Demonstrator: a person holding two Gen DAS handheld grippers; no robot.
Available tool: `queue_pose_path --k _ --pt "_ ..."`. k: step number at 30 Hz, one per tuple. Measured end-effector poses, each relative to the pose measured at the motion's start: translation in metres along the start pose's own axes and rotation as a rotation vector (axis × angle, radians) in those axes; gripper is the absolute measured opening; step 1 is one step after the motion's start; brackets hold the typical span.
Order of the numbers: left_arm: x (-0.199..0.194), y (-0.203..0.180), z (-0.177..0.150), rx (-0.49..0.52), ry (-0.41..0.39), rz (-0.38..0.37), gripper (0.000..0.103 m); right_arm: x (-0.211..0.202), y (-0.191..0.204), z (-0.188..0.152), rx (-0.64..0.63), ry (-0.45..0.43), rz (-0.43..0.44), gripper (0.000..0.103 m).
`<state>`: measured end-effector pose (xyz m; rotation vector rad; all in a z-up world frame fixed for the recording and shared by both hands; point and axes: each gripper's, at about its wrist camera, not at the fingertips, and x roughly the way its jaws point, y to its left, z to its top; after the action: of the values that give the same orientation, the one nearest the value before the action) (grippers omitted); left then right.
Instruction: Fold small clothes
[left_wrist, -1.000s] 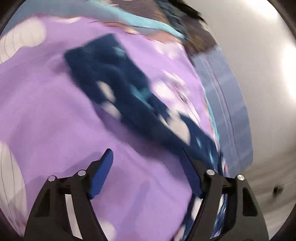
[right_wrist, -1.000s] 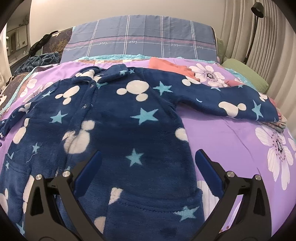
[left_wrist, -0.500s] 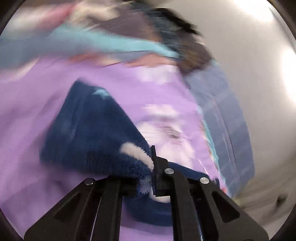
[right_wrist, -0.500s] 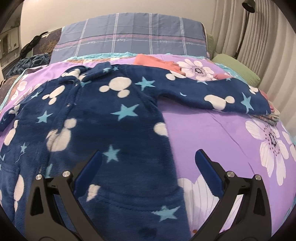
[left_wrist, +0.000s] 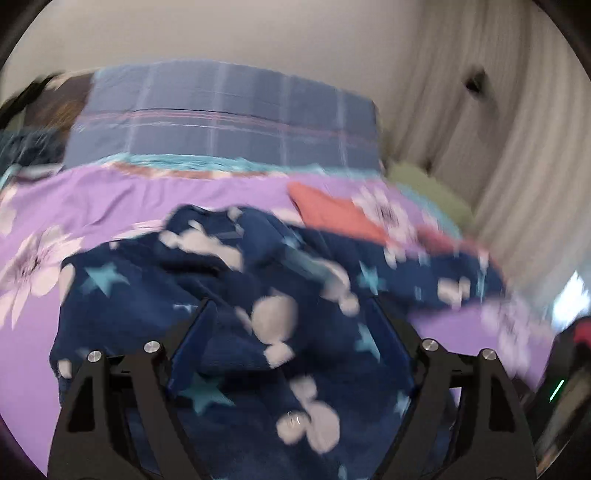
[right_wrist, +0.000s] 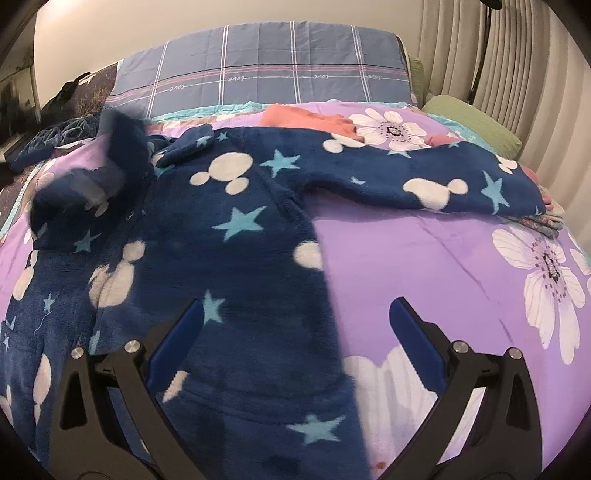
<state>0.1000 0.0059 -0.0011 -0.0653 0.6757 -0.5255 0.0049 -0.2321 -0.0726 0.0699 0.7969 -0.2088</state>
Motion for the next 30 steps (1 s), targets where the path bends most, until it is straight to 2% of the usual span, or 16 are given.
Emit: queue_pose_path --k 2,5,7,9,11,12,13,16,20,23,25,26,27,28,30 --pt "0.001 -0.002 -0.014 0.047 0.017 0.067 0.086 -0.004 -0.008 0.002 0.007 -0.014 0.019 0.101" --pt "-0.009 0.018 -0.032 0.032 0.047 0.150 0.090 -0.005 -0.015 0.009 0.029 -0.028 0.068 0.101" --pt "-0.017 0.041 -0.043 0.030 0.061 0.248 0.090 -0.001 -0.013 0.016 0.033 -0.019 0.127 0.092" --pt "-0.017 0.067 -0.048 0.018 0.084 0.345 0.090 0.009 -0.006 0.028 0.033 0.009 0.203 0.071" --pt "-0.021 0.095 -0.054 -0.011 0.130 0.441 0.090 0.023 0.007 0.042 0.026 0.040 0.290 0.059" --pt "-0.020 0.112 -0.059 -0.033 0.154 0.483 0.090 0.029 0.013 0.049 0.019 0.048 0.322 0.057" --pt "-0.020 0.124 -0.063 -0.056 0.169 0.512 0.090 0.040 0.022 0.060 0.004 0.051 0.352 0.057" --pt "-0.019 0.151 -0.069 -0.124 0.205 0.567 0.090 0.067 0.042 0.081 -0.019 0.046 0.357 0.058" --pt "-0.011 0.181 -0.072 -0.218 0.228 0.578 0.090 0.126 0.067 0.117 -0.032 0.091 0.346 0.062" --pt "-0.001 0.188 -0.067 -0.224 0.219 0.632 0.090 0.163 0.079 0.137 0.025 0.130 0.358 0.064" --pt "0.000 0.190 -0.063 -0.234 0.200 0.663 0.090 0.171 0.086 0.143 0.045 0.133 0.370 0.064" --pt "0.002 0.193 -0.060 -0.242 0.187 0.676 0.090 0.172 0.094 0.145 0.038 0.125 0.375 0.048" --pt "0.003 0.193 -0.060 -0.243 0.182 0.688 0.090 0.171 0.101 0.146 0.005 0.122 0.381 0.013" --pt "0.005 0.194 -0.059 -0.242 0.186 0.706 0.090 0.169 0.110 0.146 -0.041 0.120 0.375 0.010" --pt "0.007 0.196 -0.062 -0.251 0.194 0.727 0.092 0.148 0.115 0.150 -0.081 0.045 0.334 0.009"
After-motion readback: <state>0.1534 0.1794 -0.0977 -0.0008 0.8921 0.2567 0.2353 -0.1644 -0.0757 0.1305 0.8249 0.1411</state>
